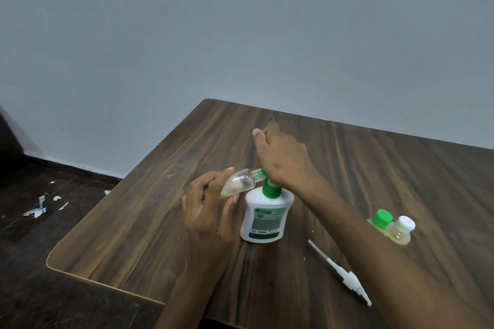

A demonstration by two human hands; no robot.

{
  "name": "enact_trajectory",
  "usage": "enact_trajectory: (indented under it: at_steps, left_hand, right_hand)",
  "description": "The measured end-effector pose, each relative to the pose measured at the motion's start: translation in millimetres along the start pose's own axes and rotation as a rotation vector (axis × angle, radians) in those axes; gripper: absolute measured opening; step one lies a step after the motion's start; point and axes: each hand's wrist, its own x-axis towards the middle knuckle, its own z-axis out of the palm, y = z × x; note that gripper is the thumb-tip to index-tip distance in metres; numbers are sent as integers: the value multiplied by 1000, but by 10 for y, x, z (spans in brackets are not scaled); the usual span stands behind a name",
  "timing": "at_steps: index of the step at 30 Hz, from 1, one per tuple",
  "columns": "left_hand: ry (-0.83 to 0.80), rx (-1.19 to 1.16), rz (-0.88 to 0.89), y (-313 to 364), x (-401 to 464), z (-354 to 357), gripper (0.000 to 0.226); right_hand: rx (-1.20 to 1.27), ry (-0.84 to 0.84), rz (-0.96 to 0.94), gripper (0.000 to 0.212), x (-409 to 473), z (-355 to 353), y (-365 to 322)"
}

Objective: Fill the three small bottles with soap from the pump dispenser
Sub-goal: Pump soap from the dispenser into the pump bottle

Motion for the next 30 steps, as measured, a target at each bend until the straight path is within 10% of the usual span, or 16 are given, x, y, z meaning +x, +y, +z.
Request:
enact_trajectory:
  at_steps: [30]
  left_hand:
    - [10, 2, 1, -30, -12, 6, 42]
  right_hand:
    - [-14, -19, 6, 45, 21, 32, 7]
